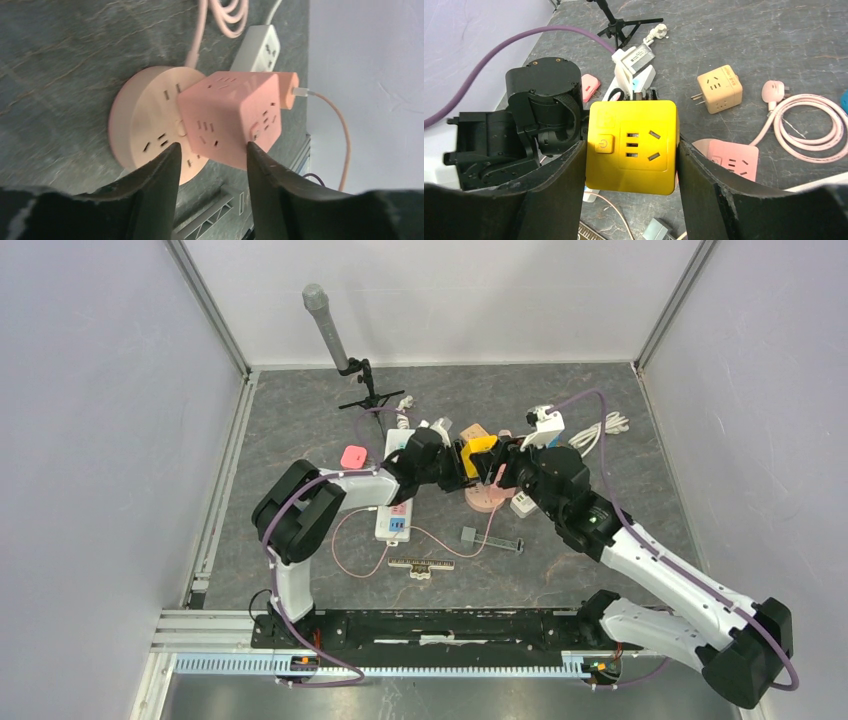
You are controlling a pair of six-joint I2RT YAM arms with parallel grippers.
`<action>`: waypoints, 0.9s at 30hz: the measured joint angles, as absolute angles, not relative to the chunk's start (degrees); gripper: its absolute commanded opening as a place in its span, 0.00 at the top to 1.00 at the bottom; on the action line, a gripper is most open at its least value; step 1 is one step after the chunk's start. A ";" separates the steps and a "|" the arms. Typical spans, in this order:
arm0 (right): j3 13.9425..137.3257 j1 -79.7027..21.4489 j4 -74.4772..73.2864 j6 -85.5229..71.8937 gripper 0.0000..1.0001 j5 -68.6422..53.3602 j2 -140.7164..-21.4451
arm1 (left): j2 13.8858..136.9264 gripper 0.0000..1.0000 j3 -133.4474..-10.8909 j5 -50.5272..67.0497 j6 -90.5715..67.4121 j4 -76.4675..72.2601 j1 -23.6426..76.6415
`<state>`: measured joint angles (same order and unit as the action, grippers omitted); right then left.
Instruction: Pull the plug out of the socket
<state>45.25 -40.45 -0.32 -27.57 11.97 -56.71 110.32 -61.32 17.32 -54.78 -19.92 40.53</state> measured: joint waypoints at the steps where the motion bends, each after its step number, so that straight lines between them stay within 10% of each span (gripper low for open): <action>1: 45.17 -40.45 -0.62 -27.62 1.00 12.19 -56.23 | 109.82 0.37 -61.36 16.73 -54.57 -18.57 40.51; 14: 43.55 -40.42 0.03 -28.71 1.00 9.58 -56.53 | 90.11 0.22 -54.11 -6.92 -50.70 7.35 39.94; 19: 42.83 -40.45 5.72 -30.44 1.00 5.19 -65.19 | 73.17 0.00 -45.28 -16.71 -50.46 11.07 39.88; 27: 42.11 -40.49 14.61 -34.74 1.00 3.97 -79.64 | 54.83 0.00 -40.71 -28.40 -47.53 15.40 39.59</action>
<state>42.11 -40.49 14.61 -34.74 3.97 -79.64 54.83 -40.71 -28.40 -47.53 15.40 39.59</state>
